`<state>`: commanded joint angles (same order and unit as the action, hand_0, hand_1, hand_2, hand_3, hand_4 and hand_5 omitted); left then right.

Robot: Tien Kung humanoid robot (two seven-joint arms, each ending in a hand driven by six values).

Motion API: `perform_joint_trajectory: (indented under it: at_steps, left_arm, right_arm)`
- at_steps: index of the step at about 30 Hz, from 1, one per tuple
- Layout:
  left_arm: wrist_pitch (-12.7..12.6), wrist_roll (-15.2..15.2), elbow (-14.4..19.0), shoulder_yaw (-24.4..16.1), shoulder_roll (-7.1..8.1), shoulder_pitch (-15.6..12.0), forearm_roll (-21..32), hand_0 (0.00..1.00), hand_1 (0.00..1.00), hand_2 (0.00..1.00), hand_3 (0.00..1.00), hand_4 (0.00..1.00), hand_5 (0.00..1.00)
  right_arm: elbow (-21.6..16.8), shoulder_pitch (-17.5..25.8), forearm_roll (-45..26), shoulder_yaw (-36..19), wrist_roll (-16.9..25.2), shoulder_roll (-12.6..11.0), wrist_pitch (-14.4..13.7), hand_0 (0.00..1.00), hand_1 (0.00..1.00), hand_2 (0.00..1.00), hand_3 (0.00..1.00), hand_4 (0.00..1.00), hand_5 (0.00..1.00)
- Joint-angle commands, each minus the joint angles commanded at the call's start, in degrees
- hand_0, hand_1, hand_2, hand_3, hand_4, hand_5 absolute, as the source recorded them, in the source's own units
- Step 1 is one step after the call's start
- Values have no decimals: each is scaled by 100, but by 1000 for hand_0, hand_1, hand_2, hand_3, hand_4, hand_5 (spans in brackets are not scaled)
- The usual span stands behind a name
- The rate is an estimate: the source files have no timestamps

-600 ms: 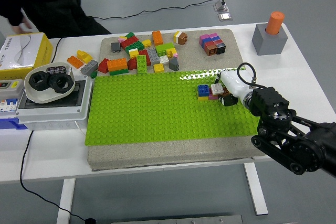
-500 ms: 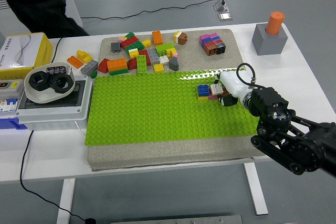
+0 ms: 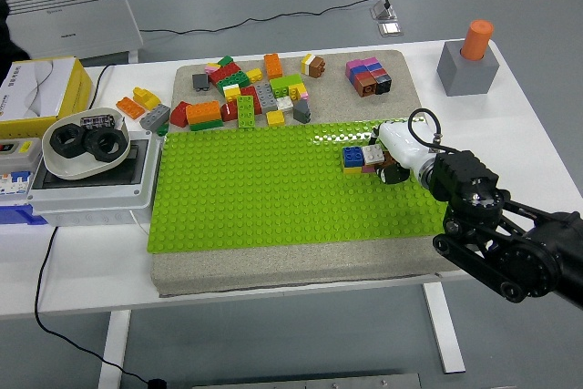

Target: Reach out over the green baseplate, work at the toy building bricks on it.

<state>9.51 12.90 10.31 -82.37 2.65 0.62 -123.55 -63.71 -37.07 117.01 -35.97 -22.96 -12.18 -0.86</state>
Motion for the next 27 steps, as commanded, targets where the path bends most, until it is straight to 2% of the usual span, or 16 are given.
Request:
perform_joint_trajectory:
  at_steps: [27]
  left_arm:
    - [-5,-4,0,-36,-12,-8,17,724,317,349,578,454,185]
  right_arm:
    - [37,1,-185,-31,52,46,-51,795,801,857,630,655,138]
